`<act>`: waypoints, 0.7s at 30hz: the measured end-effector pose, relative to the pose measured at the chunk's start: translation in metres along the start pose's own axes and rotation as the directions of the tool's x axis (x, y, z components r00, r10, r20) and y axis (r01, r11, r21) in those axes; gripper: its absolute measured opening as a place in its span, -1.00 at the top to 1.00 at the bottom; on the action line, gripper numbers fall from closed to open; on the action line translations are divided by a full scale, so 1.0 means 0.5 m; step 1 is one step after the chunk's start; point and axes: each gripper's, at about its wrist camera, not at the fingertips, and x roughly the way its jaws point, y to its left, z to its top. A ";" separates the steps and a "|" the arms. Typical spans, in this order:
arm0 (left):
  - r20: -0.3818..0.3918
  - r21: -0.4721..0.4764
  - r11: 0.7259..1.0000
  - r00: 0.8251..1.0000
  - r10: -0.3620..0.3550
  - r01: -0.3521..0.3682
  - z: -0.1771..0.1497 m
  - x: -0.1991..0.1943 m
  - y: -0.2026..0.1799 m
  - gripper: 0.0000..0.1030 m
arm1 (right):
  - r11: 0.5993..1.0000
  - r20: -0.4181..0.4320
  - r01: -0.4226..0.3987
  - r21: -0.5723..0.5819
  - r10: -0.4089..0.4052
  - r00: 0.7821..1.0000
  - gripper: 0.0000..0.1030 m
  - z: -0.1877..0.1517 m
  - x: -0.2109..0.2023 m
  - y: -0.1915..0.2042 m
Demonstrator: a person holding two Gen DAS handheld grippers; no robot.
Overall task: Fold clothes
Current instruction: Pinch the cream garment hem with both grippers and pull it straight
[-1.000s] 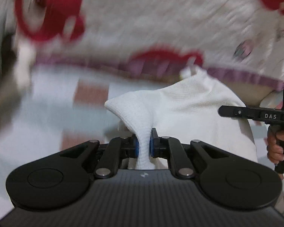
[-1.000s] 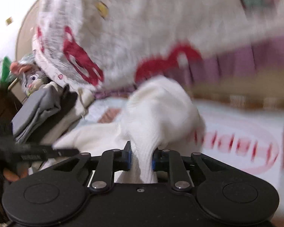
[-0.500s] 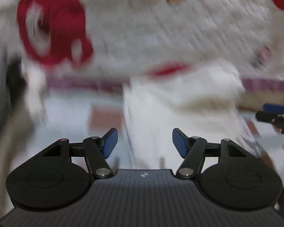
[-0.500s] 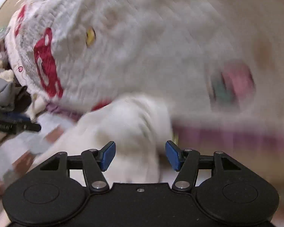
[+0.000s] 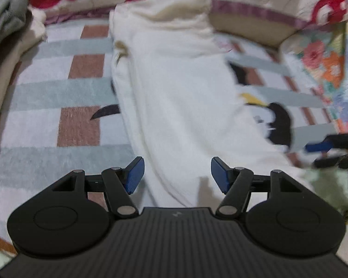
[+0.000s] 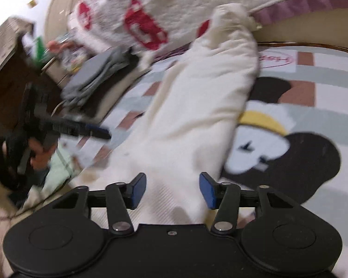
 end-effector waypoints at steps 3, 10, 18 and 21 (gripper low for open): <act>0.019 0.032 0.999 0.999 -0.041 0.040 -0.018 -0.036 -0.044 -0.22 | 0.997 -0.020 -0.010 -0.081 0.009 1.000 -0.03 -0.034 -0.011 0.045; -0.043 0.053 0.998 0.999 -0.021 0.023 -0.071 -0.011 -0.118 -0.22 | 0.918 -0.070 0.190 -0.348 -0.228 0.971 -0.03 -0.104 0.025 0.106; -0.100 -0.012 1.000 0.995 -0.007 0.006 -0.083 0.054 -0.103 0.94 | 0.967 0.102 0.203 -0.155 -0.189 0.977 0.83 -0.092 -0.026 0.063; -0.032 -0.012 1.000 0.999 0.009 -0.009 -0.066 0.034 -0.099 0.95 | 0.981 0.132 0.190 -0.025 -0.185 0.974 0.84 -0.074 -0.040 0.021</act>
